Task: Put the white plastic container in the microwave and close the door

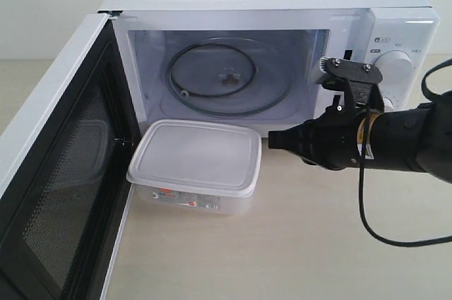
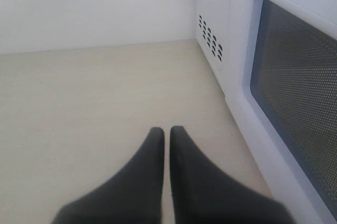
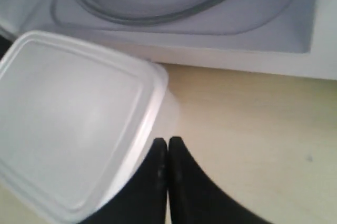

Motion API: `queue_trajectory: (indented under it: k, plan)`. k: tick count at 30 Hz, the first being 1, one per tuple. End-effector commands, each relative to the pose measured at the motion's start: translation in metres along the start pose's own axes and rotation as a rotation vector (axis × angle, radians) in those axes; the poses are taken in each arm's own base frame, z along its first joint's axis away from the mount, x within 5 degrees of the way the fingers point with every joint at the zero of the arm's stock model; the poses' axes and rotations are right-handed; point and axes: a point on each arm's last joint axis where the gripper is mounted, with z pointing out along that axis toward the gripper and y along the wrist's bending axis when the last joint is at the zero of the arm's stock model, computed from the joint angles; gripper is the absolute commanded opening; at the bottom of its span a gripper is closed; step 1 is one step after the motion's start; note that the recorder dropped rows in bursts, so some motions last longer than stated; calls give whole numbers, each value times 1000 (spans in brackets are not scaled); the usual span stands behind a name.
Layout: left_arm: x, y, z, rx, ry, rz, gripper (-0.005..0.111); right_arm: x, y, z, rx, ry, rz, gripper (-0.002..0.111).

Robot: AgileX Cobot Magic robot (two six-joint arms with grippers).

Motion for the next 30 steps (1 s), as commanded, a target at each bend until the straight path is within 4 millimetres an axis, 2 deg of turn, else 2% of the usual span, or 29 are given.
queue_trajectory:
  k: [1,6,7,9,11,16,22,26,30]
  plan:
    - [1,0,0,0,0,-5,4,13,15,-8,-181,43,-3,1]
    - [1,0,0,0,0,-5,4,31,14,-12,-214,112,-27,17]
    - [1,0,0,0,0,-5,4,35,12,-13,-211,120,-50,17]
    - [1,0,0,0,0,-5,4,39,10,-14,-212,124,-89,13]
    - [1,0,0,0,0,-5,4,38,6,-14,-226,108,-76,-1]
    - [1,0,0,0,0,-5,4,19,-19,-23,-265,0,62,0]
    - [1,0,0,0,0,-5,4,8,-34,-39,-416,-43,196,0]
    - [1,0,0,0,0,-5,4,15,-36,-35,-439,6,215,0]
    - [1,0,0,0,0,-5,4,30,-39,-18,-558,63,288,0]
